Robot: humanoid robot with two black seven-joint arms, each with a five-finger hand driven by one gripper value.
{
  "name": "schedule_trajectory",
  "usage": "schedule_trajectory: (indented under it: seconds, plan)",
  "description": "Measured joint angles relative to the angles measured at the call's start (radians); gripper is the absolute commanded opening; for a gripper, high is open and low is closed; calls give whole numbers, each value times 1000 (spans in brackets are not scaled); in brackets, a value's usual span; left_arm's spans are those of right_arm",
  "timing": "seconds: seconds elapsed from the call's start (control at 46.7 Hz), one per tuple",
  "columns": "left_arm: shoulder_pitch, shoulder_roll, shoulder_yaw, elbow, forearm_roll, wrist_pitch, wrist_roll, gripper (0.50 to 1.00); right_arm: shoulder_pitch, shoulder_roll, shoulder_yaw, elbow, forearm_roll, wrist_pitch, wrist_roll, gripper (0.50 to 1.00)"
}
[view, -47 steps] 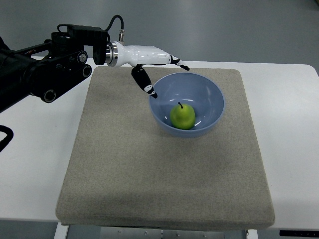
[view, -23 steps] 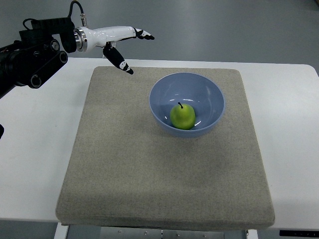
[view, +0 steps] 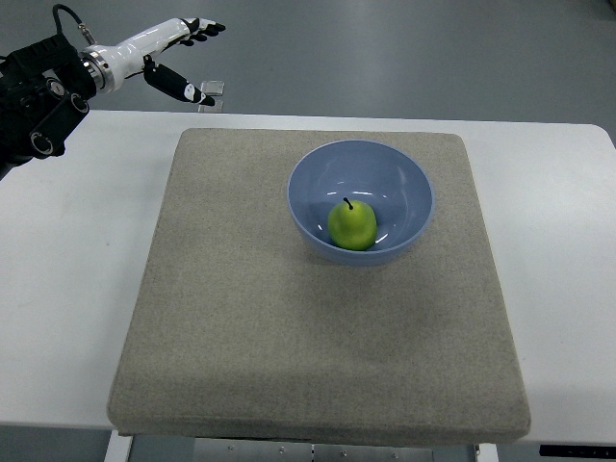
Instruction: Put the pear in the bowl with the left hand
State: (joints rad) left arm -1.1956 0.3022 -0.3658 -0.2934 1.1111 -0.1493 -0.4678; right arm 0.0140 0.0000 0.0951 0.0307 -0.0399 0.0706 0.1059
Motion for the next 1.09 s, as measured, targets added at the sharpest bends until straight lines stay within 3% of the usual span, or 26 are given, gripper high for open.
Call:
schedule_trajectory:
  seconds: [0.171,0.385,0.792,0.942,1.092]
  plan:
    - [28,-13,-5,16,-235,83,38,945,0,0,0,0,0,0,0,926]
    - [60,-52,-5,23,-585,162,145,936,0,0,0,0,0,0,0,926]
    - [103,-112,-13,86,-1005,179,228,928,0,0,0,0,0,0,0,926]
    - [107,-114,-14,72,-1169,124,233,930,0,0,0,0,0,0,0,926]
    - [112,-119,-18,73,-1284,-34,232,932,0,0,0,0,0,0,0,926]
